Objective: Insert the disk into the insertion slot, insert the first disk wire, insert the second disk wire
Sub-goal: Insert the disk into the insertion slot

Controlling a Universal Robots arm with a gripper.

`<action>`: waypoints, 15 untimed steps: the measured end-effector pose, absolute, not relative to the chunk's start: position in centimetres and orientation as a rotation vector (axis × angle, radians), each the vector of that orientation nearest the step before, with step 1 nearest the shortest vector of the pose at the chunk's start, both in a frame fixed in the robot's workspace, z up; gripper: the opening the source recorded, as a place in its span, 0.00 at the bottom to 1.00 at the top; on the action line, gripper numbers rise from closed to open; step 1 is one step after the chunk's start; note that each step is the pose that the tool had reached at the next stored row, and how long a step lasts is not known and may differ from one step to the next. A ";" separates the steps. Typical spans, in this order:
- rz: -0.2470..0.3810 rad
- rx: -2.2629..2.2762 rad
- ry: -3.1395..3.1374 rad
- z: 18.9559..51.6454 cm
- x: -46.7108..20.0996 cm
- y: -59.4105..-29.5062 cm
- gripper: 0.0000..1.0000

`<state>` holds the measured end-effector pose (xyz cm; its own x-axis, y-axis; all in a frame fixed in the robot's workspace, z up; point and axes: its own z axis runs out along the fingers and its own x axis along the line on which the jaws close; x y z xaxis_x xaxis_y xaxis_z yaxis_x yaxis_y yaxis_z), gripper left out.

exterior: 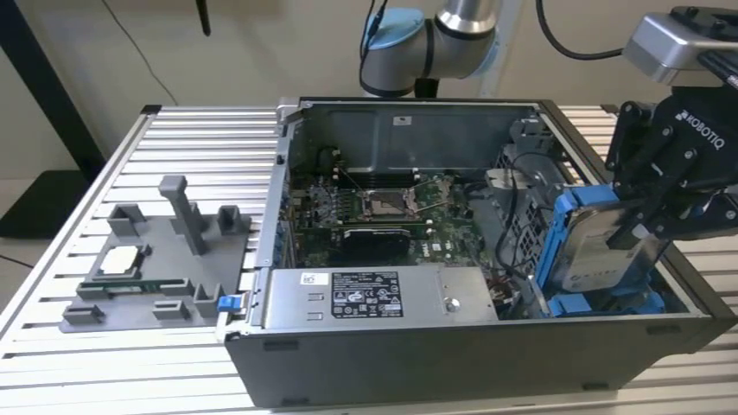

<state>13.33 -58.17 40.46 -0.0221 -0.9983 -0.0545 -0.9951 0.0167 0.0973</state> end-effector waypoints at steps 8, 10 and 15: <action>-0.204 2.155 -2.205 41.6 13.6 -58.3 0.00; -0.224 2.144 -2.195 41.7 14.0 -58.3 0.00; -0.249 2.132 -2.183 42.2 15.2 -58.4 0.00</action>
<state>15.17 -58.35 42.18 -0.0288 -0.9980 -0.0560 -0.9850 0.0188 0.1714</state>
